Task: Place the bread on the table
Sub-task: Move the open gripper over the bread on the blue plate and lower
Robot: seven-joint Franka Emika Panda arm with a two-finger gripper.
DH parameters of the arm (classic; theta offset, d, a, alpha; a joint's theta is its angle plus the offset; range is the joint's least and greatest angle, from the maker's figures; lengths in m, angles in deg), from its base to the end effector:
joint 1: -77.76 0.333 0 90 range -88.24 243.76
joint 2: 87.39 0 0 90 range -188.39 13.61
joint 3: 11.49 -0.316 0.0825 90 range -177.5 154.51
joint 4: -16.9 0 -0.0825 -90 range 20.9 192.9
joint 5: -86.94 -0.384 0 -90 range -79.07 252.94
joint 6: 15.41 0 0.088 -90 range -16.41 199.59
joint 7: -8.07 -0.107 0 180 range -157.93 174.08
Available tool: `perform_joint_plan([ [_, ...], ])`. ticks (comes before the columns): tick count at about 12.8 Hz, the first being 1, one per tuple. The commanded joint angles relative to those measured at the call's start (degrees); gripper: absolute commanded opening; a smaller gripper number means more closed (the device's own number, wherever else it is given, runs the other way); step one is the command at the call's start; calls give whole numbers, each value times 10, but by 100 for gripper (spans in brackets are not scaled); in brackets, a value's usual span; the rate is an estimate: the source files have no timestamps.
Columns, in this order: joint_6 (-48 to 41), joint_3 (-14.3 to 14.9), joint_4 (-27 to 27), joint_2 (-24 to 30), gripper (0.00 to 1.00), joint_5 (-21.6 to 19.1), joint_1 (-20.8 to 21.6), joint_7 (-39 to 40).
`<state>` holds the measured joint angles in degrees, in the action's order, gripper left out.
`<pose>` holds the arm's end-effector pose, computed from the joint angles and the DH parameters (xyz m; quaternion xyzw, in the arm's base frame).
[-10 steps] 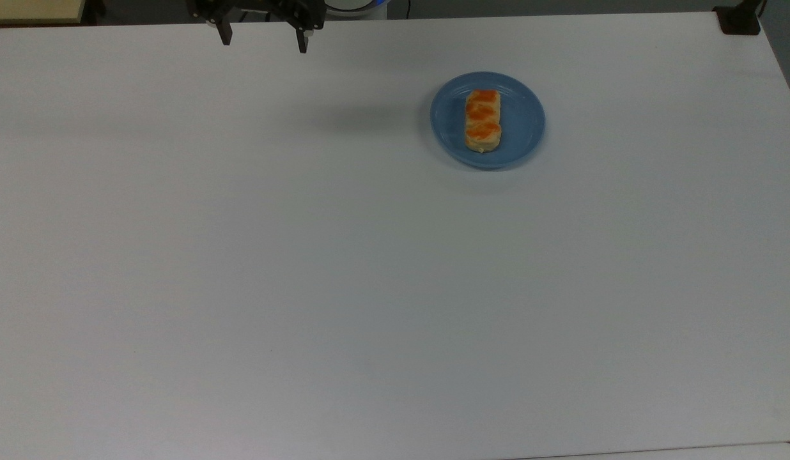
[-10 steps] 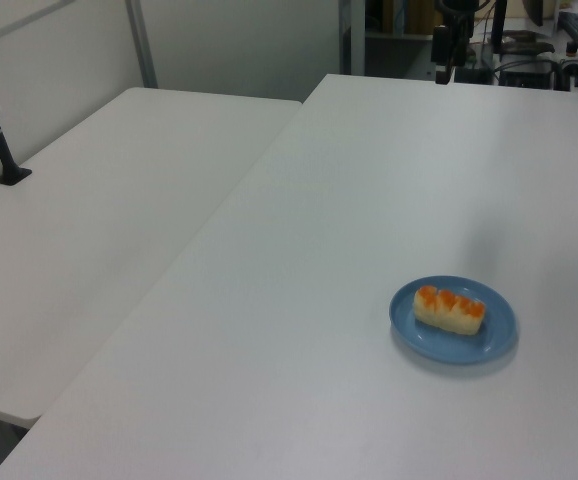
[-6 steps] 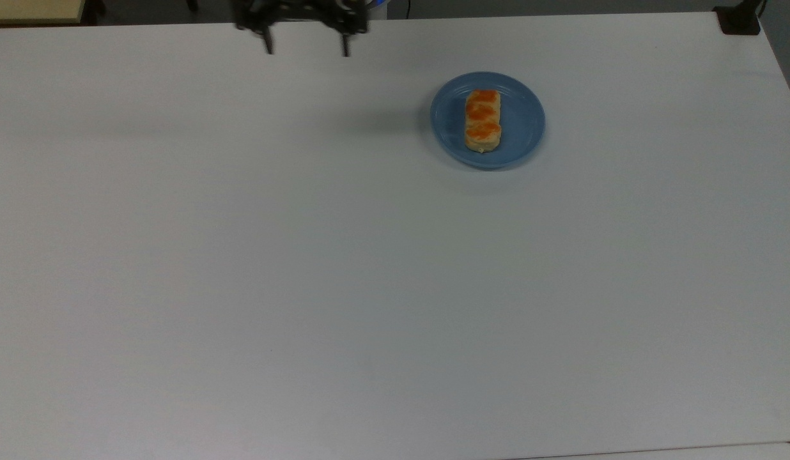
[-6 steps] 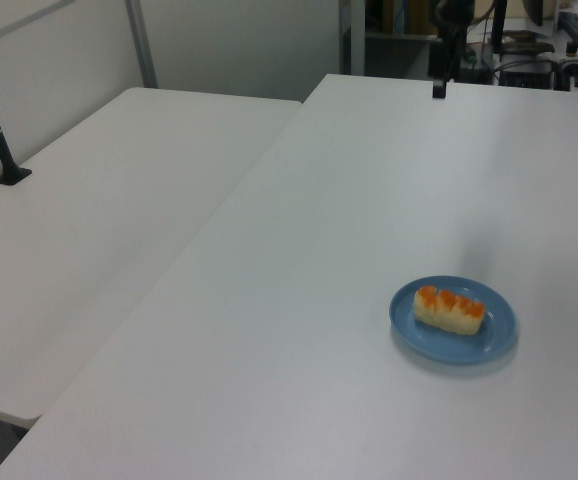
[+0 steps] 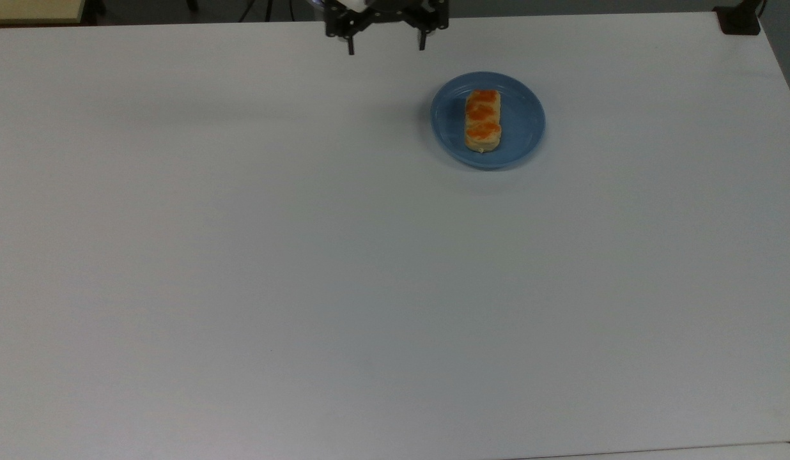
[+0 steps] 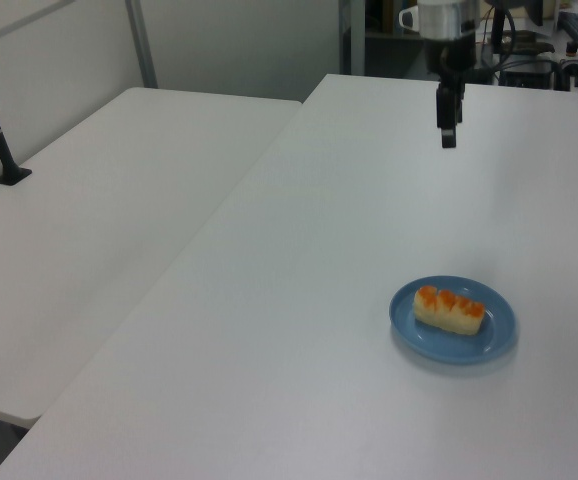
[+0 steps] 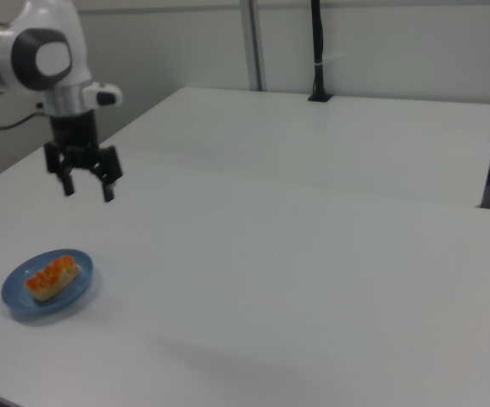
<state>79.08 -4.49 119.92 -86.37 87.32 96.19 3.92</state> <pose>0.5324 0.1065 0.5336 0.9958 0.0639 -0.0647 0.0111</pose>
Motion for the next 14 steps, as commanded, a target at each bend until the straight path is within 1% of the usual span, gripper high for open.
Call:
perform_joint_plan([
  [1,93,5,137,44,100,0,80,-100],
  [3,149,4,177,39,100,0,112,-161],
  [5,182,-6,188,22,100,1,125,-203],
  [8,241,-46,186,-28,100,1,126,-269],
  [9,249,-50,186,-43,100,1,126,-277],
  [11,270,-59,183,-91,100,5,126,-285],
  [13,296,-60,182,-108,99,7,126,-291],
  [14,299,-61,182,-112,87,9,126,-291],
])
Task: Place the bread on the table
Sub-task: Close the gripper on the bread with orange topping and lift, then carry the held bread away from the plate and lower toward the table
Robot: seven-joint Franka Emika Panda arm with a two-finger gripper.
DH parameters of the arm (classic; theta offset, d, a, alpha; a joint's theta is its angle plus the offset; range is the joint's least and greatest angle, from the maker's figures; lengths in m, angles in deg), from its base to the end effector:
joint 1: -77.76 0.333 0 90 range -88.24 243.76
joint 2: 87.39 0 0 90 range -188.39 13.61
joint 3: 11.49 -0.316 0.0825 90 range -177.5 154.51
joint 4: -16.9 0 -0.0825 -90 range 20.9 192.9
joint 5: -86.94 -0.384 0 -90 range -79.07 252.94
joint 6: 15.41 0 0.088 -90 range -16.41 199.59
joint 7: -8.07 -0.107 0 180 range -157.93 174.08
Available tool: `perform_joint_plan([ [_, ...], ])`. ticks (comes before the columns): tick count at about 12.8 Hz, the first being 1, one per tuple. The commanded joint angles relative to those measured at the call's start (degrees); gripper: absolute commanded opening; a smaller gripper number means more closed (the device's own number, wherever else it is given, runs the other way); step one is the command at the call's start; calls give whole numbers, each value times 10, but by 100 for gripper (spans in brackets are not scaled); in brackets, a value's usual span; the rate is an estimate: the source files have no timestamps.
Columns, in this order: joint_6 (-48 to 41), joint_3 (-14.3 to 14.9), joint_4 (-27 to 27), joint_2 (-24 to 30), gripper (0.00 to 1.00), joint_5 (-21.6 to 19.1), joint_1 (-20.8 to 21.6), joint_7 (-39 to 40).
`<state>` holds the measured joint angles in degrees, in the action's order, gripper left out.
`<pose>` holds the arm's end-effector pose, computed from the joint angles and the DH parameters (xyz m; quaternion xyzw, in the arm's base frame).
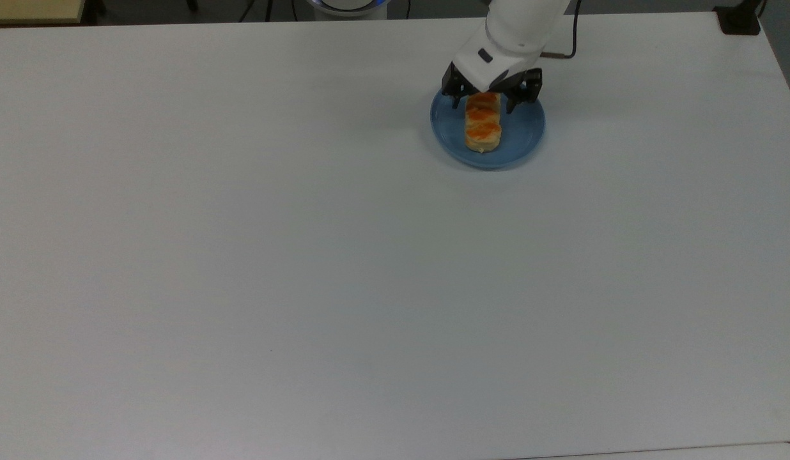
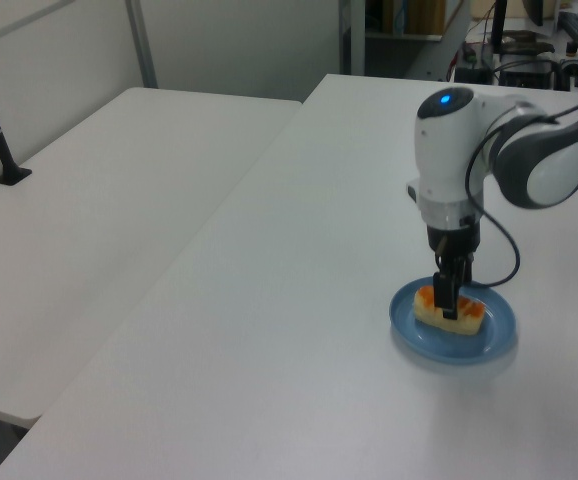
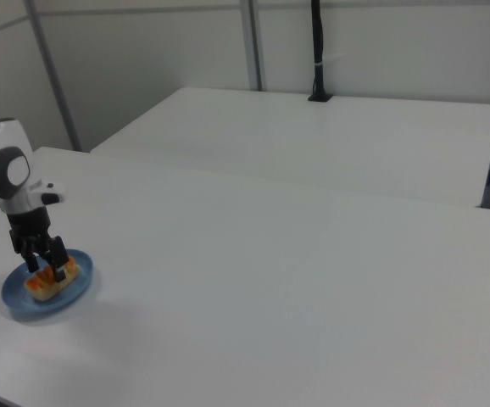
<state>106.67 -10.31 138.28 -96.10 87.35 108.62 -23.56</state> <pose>0.4767 0.2714 0.3305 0.9974 -0.0149 -0.0578 0.0394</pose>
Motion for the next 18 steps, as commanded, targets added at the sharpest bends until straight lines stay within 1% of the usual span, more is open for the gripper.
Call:
perform_joint_plan([
  [1,23,-3,-3,-17,72,13,2,-15],
  [2,23,-4,-3,-16,46,18,2,-12],
  [4,14,-4,-9,-6,22,18,-1,6],
  [5,-9,-4,-14,8,19,17,-8,23],
  [7,-59,-3,-32,29,19,13,-29,64],
  [8,-115,2,-55,49,19,9,-54,121],
  [9,-152,3,-70,60,19,6,-76,161],
  [11,-196,4,-83,70,20,4,-140,249],
  [12,-196,4,-82,73,21,8,-200,306],
  [14,-192,5,-82,70,23,13,-286,384],
  [15,-190,5,-82,67,24,24,-322,424],
  [16,-180,7,-78,60,25,54,-366,460],
  [17,-155,10,-71,52,25,68,-391,468],
  [18,-116,17,-67,42,26,71,-426,480],
])
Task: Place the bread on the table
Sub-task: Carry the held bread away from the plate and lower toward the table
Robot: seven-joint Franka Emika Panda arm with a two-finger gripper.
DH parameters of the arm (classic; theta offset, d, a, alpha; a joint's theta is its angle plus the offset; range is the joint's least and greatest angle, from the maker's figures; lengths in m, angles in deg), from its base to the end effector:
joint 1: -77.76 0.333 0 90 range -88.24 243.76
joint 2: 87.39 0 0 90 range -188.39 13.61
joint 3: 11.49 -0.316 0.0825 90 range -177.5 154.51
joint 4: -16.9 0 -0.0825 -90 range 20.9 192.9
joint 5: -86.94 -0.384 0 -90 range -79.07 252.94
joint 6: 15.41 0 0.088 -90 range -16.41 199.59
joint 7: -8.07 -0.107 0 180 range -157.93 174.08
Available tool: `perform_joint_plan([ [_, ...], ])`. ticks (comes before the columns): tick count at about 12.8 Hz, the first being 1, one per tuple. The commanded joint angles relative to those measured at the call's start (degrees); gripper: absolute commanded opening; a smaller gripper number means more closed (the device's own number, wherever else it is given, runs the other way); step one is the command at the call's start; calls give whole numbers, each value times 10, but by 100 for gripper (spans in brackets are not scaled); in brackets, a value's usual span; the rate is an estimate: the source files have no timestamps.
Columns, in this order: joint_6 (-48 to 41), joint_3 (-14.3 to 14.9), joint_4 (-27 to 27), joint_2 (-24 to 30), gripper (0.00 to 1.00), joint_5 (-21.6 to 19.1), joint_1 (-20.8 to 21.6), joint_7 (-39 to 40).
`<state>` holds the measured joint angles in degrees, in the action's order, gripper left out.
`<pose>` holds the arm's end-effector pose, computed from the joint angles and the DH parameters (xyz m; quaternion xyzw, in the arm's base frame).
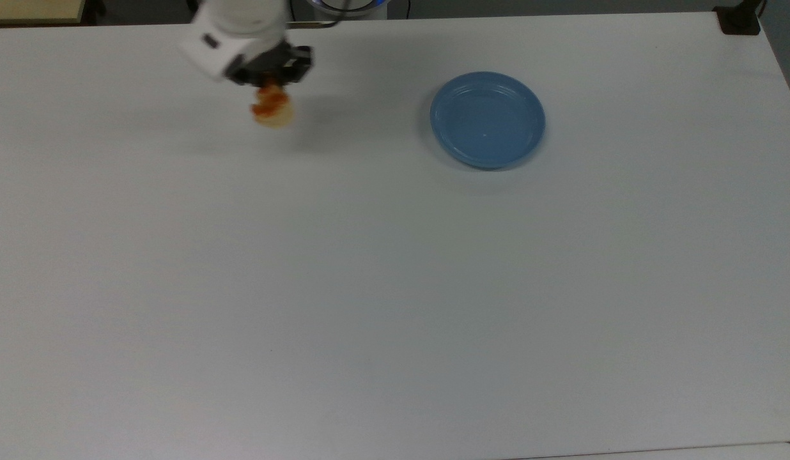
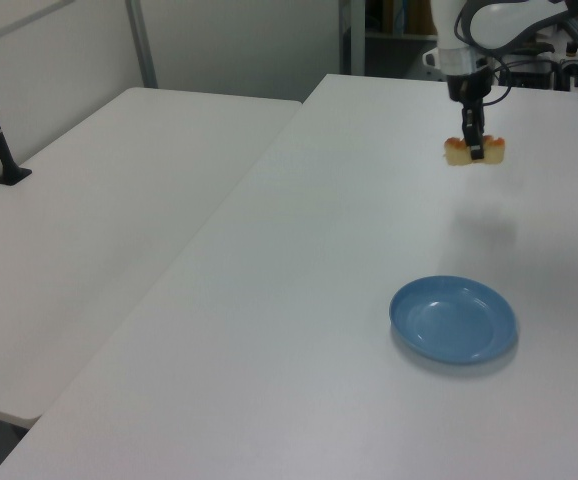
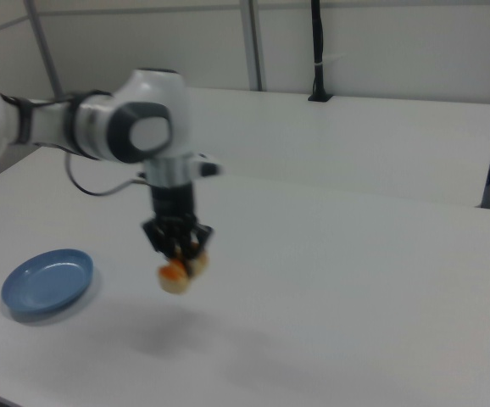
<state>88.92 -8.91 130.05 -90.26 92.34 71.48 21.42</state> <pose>0.5365 -0.0912 0.4279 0.9923 0.0551 -0.1085 0.0249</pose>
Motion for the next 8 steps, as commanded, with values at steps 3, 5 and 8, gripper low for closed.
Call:
perform_joint_plan([
  [3,104,4,15,-67,32,50,-116,61],
  [5,135,5,15,-97,32,59,-132,63],
  [8,177,4,12,-124,48,96,-167,83],
])
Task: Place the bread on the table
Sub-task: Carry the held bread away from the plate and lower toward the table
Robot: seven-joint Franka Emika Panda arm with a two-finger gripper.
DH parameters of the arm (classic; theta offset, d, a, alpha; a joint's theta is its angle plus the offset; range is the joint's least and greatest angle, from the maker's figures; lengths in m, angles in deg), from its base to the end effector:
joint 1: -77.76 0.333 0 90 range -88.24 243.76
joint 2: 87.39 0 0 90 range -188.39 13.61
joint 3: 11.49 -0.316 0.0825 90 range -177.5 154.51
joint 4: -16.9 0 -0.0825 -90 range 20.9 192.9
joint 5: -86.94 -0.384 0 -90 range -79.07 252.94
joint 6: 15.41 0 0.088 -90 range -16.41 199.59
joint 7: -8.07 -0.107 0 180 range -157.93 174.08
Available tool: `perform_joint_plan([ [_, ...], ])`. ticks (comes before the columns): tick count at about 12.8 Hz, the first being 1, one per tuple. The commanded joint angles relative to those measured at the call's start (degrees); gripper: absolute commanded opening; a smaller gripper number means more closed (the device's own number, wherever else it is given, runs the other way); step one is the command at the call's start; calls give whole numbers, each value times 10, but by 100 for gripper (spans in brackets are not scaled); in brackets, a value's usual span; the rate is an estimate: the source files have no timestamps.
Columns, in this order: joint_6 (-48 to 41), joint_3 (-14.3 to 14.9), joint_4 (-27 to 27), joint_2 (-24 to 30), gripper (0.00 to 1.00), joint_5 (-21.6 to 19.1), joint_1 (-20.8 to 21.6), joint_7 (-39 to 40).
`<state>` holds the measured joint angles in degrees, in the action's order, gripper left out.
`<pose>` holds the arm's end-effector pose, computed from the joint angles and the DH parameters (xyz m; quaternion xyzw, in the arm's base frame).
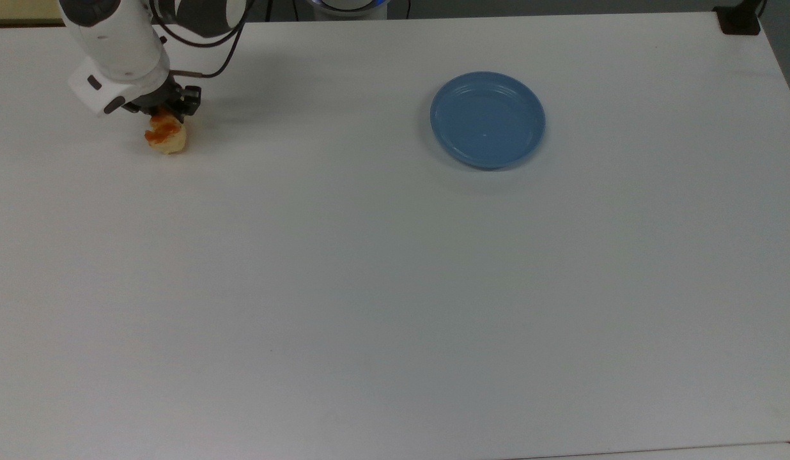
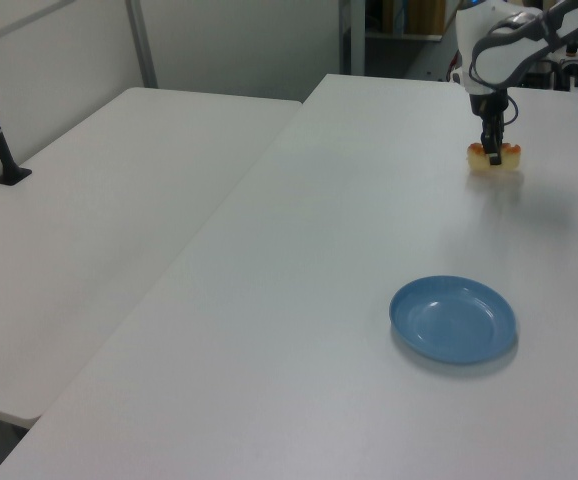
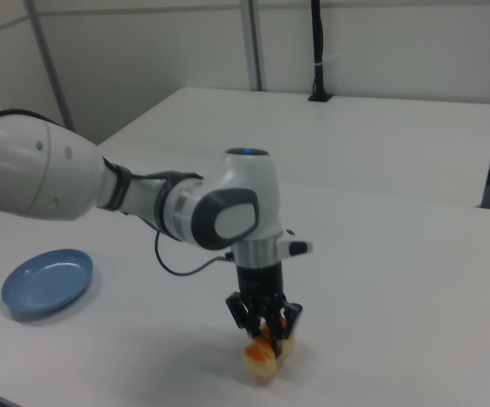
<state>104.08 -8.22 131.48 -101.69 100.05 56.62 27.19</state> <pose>0.5229 -0.2487 0.3235 0.9913 0.0187 -0.1133 0.0640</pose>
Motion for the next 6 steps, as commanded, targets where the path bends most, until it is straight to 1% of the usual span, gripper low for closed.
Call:
perform_joint_plan([
  [1,28,-3,-3,-11,71,19,-21,36],
  [2,28,-3,-3,-10,100,19,-26,38],
  [4,23,-4,-7,0,100,16,-29,34],
  [5,17,-5,-17,10,100,11,-28,27],
  [6,-22,-9,-31,36,100,-3,-21,9],
])
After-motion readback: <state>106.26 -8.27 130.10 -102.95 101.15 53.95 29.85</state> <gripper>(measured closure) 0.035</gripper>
